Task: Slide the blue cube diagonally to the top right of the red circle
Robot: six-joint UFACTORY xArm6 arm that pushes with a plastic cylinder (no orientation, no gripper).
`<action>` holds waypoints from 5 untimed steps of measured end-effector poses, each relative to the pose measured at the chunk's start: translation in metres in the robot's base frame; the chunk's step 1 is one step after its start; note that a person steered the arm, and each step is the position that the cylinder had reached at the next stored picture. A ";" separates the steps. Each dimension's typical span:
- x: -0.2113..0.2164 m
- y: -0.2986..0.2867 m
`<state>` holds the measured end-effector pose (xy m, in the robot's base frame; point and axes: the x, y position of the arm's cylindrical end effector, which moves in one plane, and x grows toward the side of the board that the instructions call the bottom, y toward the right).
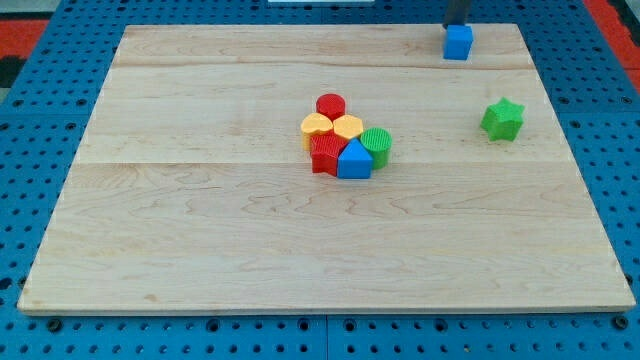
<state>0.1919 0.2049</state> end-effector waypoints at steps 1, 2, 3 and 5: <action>0.006 0.047; 0.018 0.024; 0.018 -0.031; 0.019 -0.038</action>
